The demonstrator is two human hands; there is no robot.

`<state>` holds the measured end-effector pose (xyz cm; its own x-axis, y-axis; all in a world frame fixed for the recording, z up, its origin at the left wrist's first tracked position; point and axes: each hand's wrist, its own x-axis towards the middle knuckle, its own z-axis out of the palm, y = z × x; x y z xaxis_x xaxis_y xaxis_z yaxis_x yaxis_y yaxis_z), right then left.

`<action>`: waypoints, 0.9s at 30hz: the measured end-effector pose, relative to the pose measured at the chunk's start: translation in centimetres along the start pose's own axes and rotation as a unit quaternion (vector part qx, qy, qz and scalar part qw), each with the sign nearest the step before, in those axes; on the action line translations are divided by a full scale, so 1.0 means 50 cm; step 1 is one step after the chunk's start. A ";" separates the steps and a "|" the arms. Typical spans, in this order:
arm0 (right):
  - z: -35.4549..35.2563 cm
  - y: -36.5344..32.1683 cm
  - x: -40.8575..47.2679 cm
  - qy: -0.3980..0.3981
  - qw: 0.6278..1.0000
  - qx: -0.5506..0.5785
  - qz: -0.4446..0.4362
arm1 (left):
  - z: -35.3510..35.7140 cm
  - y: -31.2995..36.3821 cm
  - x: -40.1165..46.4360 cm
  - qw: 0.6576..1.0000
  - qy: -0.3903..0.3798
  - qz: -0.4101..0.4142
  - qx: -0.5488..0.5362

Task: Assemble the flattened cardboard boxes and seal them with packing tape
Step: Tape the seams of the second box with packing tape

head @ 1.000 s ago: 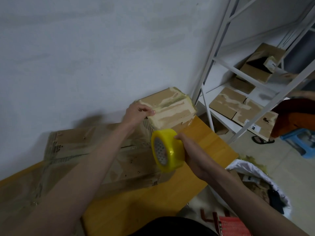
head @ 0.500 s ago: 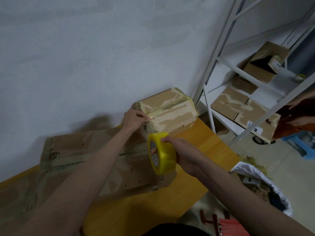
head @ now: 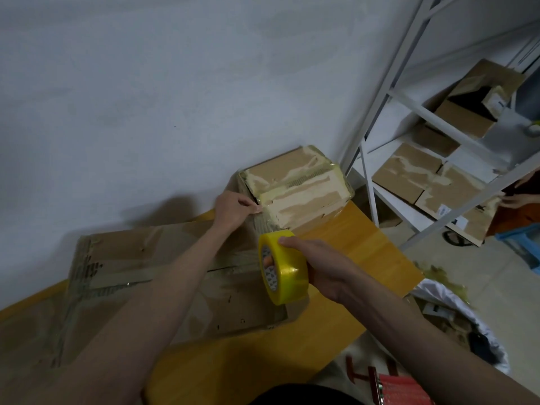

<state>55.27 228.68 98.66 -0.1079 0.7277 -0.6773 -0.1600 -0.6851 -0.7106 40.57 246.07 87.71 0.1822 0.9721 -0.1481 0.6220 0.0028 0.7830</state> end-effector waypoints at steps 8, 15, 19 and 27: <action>-0.009 0.002 -0.006 -0.003 1.000 0.007 -0.001 | -0.001 -0.002 0.004 1.000 -0.012 0.007 -0.001; -0.019 0.005 -0.007 -0.011 1.000 0.004 0.006 | 0.001 -0.007 -0.002 1.000 -0.022 0.017 0.008; -0.020 0.003 -0.009 -0.002 1.000 0.010 0.008 | 0.001 -0.002 -0.002 0.999 -0.029 0.015 0.021; -0.019 0.005 -0.011 -0.006 1.000 0.011 0.009 | -0.008 -0.010 -0.010 0.992 -0.024 0.061 0.109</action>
<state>56.23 228.10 98.66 -0.1224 0.7156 -0.6877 -0.1798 -0.6974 -0.6938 39.89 245.68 87.63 0.2985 0.9499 -0.0924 0.7415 -0.1699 0.6491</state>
